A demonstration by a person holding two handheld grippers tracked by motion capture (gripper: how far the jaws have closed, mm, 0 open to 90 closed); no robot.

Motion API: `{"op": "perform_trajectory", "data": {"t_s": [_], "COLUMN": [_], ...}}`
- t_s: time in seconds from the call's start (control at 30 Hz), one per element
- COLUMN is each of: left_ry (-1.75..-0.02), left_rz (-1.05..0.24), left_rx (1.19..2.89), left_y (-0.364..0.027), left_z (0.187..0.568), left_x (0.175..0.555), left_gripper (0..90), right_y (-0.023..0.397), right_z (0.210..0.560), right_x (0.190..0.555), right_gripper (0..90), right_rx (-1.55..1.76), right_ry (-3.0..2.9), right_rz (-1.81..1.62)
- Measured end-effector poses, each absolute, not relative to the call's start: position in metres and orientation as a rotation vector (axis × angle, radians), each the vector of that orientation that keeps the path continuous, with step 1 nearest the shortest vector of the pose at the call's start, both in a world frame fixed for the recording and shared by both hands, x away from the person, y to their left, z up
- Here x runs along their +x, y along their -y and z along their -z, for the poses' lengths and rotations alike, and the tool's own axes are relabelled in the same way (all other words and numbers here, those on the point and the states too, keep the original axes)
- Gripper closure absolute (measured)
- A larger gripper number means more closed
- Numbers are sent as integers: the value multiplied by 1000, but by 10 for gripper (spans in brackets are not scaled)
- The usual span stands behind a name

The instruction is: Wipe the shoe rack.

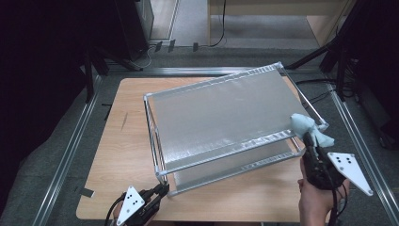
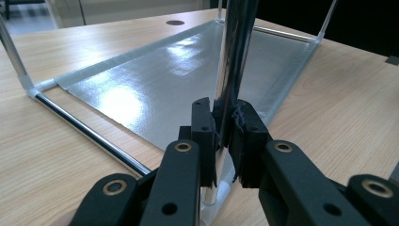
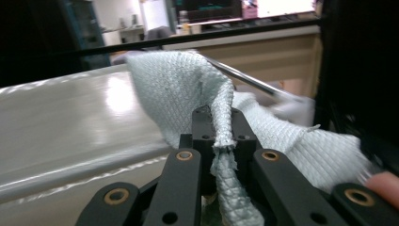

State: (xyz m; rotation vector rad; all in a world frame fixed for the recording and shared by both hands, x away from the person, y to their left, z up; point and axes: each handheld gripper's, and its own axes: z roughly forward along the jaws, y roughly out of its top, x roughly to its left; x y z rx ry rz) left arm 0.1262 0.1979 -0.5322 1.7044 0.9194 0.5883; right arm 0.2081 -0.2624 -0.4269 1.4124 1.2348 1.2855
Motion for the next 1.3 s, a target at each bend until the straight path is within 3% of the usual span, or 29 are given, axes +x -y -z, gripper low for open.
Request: {"op": "perform_trajectory", "data": {"t_s": [0.3,0.67,1.07,1.3], "left_ry": [-916,-938,-988,-991], "left_rz": [-590,-596,-616,-621], "left_rx": [1704,1696,1675,1676], "left_y": [-198,-203,-219,-226], "left_z": [532,532,532,531], "left_x": [126,128,131,133], "left_gripper": [818,818,815,816], "right_y": [250,160,263,268], "right_z": [427,416,441,489], "right_x": [206,184,199,214], "right_gripper": [862,859,859,860], "right_rx": [1378,1080,1344,1440], "right_ry": [-1314,-1645,-1258,-1355], "right_rz": [-1338,-1403,-1095,-993]}}
